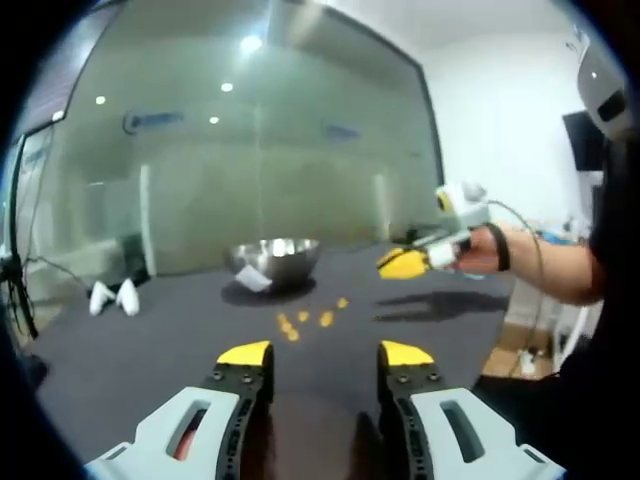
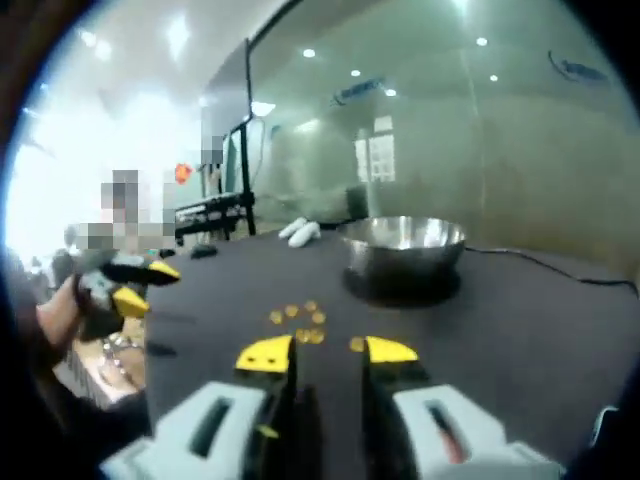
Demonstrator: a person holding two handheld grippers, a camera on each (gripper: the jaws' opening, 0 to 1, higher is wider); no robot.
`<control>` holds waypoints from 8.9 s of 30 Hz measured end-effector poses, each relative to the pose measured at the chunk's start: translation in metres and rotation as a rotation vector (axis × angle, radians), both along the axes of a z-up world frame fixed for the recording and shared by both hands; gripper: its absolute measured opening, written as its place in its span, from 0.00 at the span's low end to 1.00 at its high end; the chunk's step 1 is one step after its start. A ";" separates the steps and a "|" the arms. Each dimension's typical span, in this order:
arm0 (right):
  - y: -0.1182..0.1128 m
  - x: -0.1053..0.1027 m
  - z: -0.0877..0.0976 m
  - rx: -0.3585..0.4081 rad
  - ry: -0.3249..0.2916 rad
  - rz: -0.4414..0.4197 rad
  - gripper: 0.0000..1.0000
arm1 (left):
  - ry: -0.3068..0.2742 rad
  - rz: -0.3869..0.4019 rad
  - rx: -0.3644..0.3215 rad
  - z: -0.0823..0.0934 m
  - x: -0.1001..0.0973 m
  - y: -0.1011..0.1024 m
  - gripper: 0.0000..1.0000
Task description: Pick up the QQ candy scattered on the table and place it into the stainless steel bowl on the table
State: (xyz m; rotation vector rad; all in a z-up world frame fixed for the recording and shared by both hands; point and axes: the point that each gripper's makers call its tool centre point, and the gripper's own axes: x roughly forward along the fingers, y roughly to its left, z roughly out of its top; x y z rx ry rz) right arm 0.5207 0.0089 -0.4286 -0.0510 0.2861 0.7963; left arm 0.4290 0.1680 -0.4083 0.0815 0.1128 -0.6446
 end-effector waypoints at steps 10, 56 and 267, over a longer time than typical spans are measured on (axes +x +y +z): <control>0.005 0.008 -0.007 -0.018 0.008 -0.001 0.27 | 0.000 -0.003 0.004 0.000 -0.003 0.002 0.43; 0.040 0.071 -0.051 -0.134 -0.020 -0.013 0.10 | 0.009 0.047 0.009 -0.001 -0.008 0.020 0.43; 0.026 0.146 0.080 0.022 -0.303 -0.083 0.15 | 0.042 0.046 0.080 -0.009 -0.029 0.013 0.43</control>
